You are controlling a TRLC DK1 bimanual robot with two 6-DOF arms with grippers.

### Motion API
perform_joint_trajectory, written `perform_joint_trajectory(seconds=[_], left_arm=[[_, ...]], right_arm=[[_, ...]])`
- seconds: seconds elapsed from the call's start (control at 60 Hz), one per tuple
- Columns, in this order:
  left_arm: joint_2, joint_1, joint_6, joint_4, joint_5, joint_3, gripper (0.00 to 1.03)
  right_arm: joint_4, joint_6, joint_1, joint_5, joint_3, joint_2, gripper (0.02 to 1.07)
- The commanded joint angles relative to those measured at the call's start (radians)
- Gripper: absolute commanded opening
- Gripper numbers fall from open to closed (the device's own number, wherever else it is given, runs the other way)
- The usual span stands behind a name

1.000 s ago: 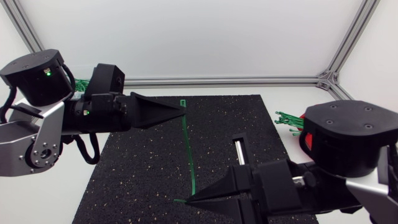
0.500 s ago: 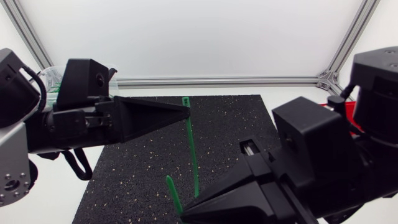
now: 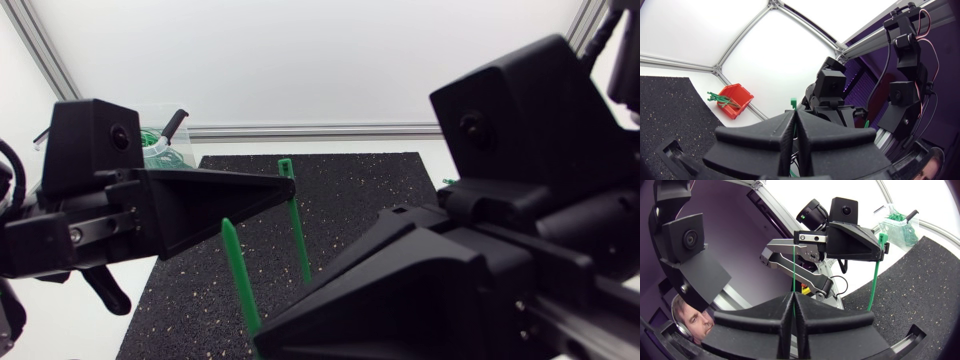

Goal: Take a green cable tie from the red box, thread the tail through the head to close it, then place it in the transparent bin on the left.

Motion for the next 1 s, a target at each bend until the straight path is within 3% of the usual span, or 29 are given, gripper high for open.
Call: perform_joint_trajectory(seconds=[0.0,0.183,0.317,0.717,0.983], left_arm=[[-0.03,-0.012,-0.032,0.007,-0.01,-0.031,0.04],[-0.034,-0.018,-0.014,0.007,-0.036,-0.042,0.04],[-0.034,-0.037,0.009,0.007,-0.059,-0.048,0.04],[-0.024,-0.054,0.06,0.011,-0.087,-0.056,0.04],[-0.001,-0.055,0.101,0.017,-0.101,-0.062,0.04]], right_arm=[[-0.009,0.092,-0.006,-0.017,0.04,0.026,0.08],[-0.013,0.162,-0.012,-0.025,0.088,0.038,0.08],[-0.015,0.314,-0.052,-0.033,0.12,0.038,0.08],[-0.019,0.547,-0.175,-0.145,0.146,0.093,0.08],[-0.157,0.561,-0.235,-0.243,0.191,0.159,0.08]])
